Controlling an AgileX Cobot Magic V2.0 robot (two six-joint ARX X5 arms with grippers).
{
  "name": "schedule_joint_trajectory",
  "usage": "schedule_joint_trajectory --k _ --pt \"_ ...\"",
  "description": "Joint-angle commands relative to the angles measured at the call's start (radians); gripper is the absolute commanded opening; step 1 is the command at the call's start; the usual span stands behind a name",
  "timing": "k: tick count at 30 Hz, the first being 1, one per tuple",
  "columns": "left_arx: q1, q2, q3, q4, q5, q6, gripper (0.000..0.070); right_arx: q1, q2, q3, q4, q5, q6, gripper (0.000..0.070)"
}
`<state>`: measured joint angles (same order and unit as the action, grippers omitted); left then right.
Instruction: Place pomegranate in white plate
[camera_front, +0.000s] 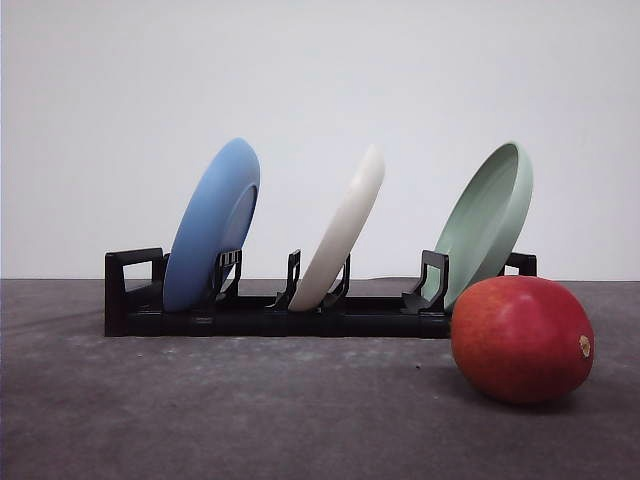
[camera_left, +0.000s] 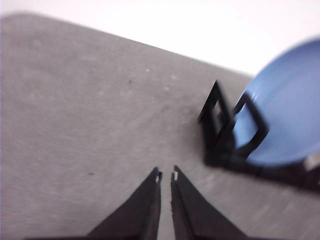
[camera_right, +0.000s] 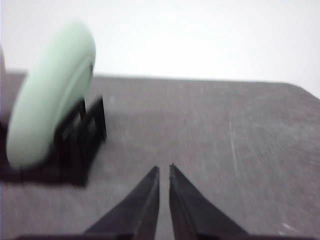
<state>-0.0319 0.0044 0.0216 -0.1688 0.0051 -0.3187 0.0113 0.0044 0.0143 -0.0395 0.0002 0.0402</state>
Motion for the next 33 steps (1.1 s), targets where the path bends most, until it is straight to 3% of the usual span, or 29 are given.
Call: schedule_joint_trajectory --k 1,4,6,8,11,15,19,24,28,33 --pt "0.001 -0.001 -0.01 0.077 0.0 -0.22 0.0015 0.0 -0.001 -0.003 0.069 0.002 0.153 0.0015" --pt "0.001 -0.001 -0.007 0.25 0.0 -0.224 0.0014 -0.001 -0.001 0.001 0.203 0.001 0.288 0.0006" --pt "0.001 -0.001 0.012 0.338 0.0 -0.162 0.0012 -0.001 -0.001 0.012 0.277 0.001 0.321 0.0006" --pt "0.001 -0.001 0.055 0.342 0.0 -0.095 0.0012 -0.001 -0.001 0.047 0.278 0.0 0.333 0.0006" --pt "0.001 0.01 0.17 0.207 0.0 -0.06 0.0012 -0.001 0.0 0.145 0.151 -0.001 0.36 0.0006" --pt "0.001 0.091 0.388 -0.135 0.0 -0.055 0.0012 -0.001 0.029 0.328 -0.165 0.0 0.368 0.0006" --pt "0.001 0.215 0.576 -0.401 0.0 0.008 0.0012 -0.001 0.102 0.476 -0.407 -0.043 0.328 0.0006" --pt "0.001 0.392 0.741 -0.598 0.013 0.098 0.0012 0.0 0.236 0.597 -0.621 -0.156 0.203 0.0006" --pt "-0.002 0.523 0.803 -0.627 0.103 0.174 0.0012 0.0 0.343 0.63 -0.655 -0.252 0.087 0.0006" --pt "-0.057 0.646 0.812 -0.551 0.202 0.179 0.0012 0.021 0.455 0.635 -0.615 -0.322 0.05 0.0006"
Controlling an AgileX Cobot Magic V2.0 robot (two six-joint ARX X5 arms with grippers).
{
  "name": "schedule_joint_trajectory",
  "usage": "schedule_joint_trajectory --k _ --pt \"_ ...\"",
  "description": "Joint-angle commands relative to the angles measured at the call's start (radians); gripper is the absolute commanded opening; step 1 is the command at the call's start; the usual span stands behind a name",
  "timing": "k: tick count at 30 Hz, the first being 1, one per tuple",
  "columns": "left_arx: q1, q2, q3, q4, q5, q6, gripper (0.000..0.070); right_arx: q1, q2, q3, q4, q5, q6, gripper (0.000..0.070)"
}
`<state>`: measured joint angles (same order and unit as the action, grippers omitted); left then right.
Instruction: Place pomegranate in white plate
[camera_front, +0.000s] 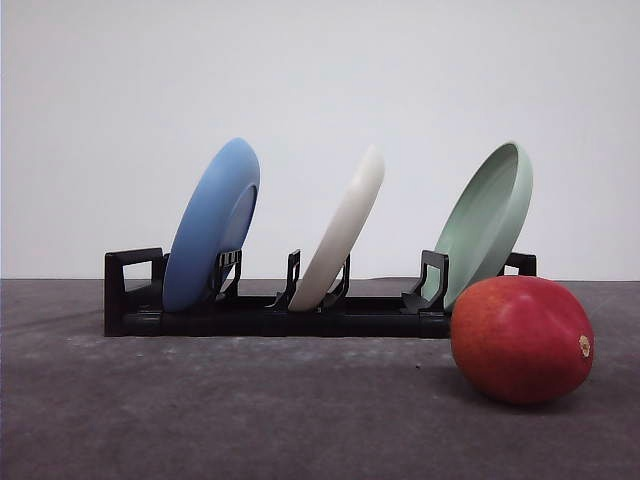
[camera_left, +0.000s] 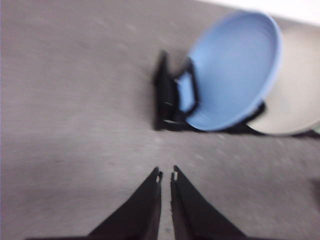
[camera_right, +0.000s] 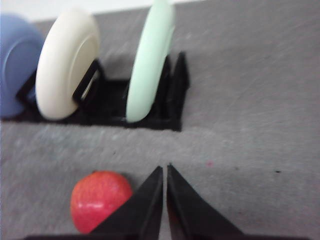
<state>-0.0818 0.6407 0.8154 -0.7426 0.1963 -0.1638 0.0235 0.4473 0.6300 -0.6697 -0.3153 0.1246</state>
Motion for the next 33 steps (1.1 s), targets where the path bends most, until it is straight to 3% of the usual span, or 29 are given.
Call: schedule_joint_trajectory --k 1,4,9,14,17,20,23,24,33 --pt "-0.024 0.029 0.018 0.042 0.011 0.024 0.0012 0.018 0.027 0.019 0.027 -0.006 -0.036 0.0006" --pt "-0.091 0.085 0.018 0.125 0.011 0.026 0.0014 0.069 0.057 0.019 0.078 0.002 -0.04 0.0006" --pt "-0.218 0.159 0.022 0.258 0.011 0.112 0.0015 0.175 0.089 0.019 0.174 0.002 -0.087 0.0006" --pt "-0.336 0.201 0.028 0.288 0.011 0.264 0.0015 0.237 0.118 0.019 0.235 0.0 -0.105 0.0006" --pt "-0.385 0.205 0.028 0.288 0.011 0.308 0.0022 0.249 0.127 0.019 0.243 0.0 -0.13 0.0011" --pt "-0.407 0.205 0.029 0.298 0.011 0.309 0.01 0.249 0.126 0.019 0.245 0.002 -0.138 0.0107" --pt "-0.417 0.205 0.029 0.304 0.011 0.301 0.0332 0.249 0.124 0.019 0.259 0.002 -0.138 0.0306" --pt "-0.42 0.205 0.029 0.307 0.011 0.301 0.0373 0.249 0.124 0.019 0.266 0.002 -0.137 0.0321" --pt "-0.503 0.25 0.029 0.432 0.011 0.301 0.039 0.249 0.124 0.02 0.283 0.001 -0.137 0.0321"
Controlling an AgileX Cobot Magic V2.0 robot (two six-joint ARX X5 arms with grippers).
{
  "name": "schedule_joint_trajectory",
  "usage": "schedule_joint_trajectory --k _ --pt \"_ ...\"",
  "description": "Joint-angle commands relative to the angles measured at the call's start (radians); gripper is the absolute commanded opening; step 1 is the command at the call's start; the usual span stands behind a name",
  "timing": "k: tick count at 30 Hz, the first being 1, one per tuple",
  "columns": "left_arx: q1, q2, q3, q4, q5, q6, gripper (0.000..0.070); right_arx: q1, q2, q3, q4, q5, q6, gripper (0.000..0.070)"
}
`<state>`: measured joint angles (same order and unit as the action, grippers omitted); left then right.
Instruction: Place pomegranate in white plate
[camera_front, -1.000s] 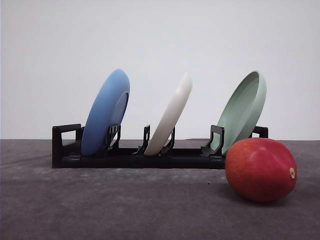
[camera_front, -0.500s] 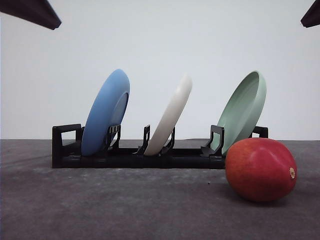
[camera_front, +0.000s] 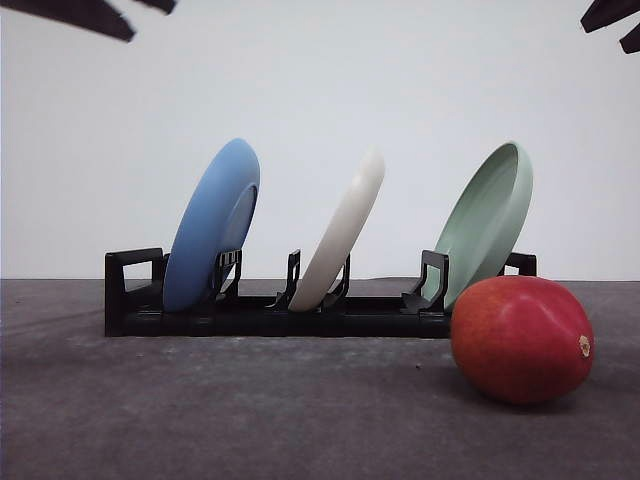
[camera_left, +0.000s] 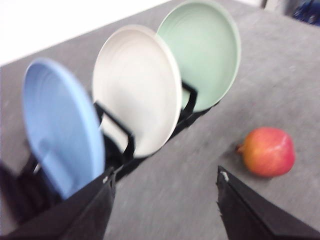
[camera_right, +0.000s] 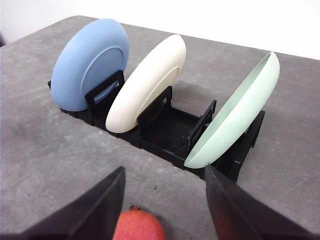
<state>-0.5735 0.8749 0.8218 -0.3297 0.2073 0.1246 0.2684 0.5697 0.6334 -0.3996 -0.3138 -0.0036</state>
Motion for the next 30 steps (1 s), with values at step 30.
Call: schedule_joint_trajectory --k 30 --pt "-0.3 0.8 0.361 0.378 -0.521 -0.111 0.0389 0.004 0.002 0.016 0.01 -0.001 -0.007 0.0321"
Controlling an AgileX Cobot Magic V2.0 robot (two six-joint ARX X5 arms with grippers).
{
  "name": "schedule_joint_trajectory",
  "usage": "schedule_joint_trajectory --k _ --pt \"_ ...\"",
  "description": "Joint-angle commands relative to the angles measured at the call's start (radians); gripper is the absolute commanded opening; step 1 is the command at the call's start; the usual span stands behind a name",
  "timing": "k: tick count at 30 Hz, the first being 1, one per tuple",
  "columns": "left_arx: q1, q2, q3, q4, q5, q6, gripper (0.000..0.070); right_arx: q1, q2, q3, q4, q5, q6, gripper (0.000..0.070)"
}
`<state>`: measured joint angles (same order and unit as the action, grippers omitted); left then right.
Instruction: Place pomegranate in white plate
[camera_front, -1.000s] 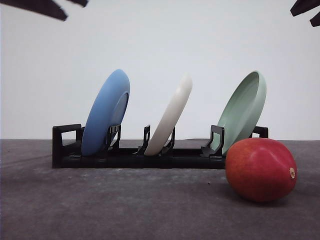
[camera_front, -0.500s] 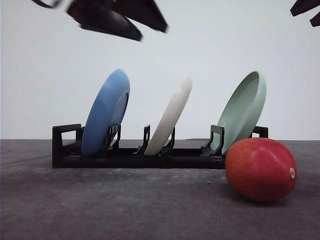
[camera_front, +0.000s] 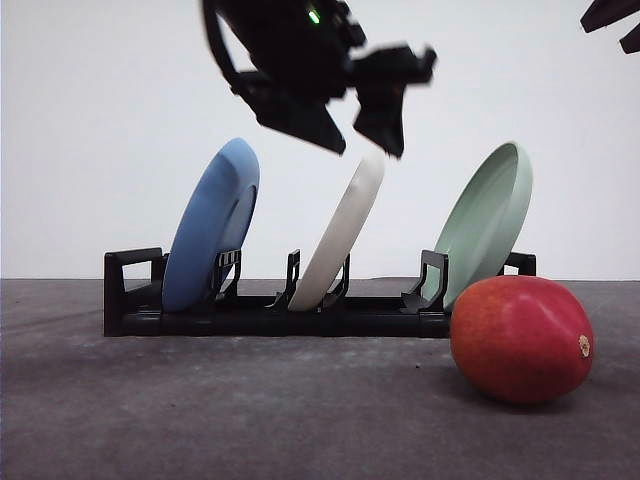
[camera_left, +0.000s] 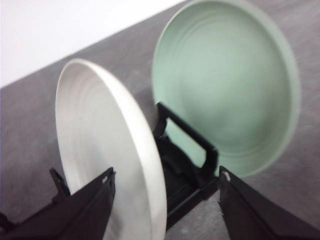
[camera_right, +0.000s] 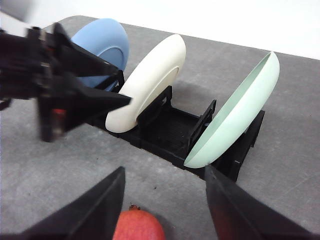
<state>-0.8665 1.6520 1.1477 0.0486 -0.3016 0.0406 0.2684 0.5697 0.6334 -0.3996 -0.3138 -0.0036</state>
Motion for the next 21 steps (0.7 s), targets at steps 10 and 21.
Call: schedule_joint_trajectory --k 10,21 --pt "0.013 0.134 0.13 -0.057 -0.016 -0.039 0.033 0.004 0.002 0.016 0.011 -0.001 -0.007 0.0321" --pt "0.017 0.133 0.132 -0.083 -0.015 -0.15 0.0 0.004 0.002 0.016 0.011 -0.001 -0.007 0.0321"
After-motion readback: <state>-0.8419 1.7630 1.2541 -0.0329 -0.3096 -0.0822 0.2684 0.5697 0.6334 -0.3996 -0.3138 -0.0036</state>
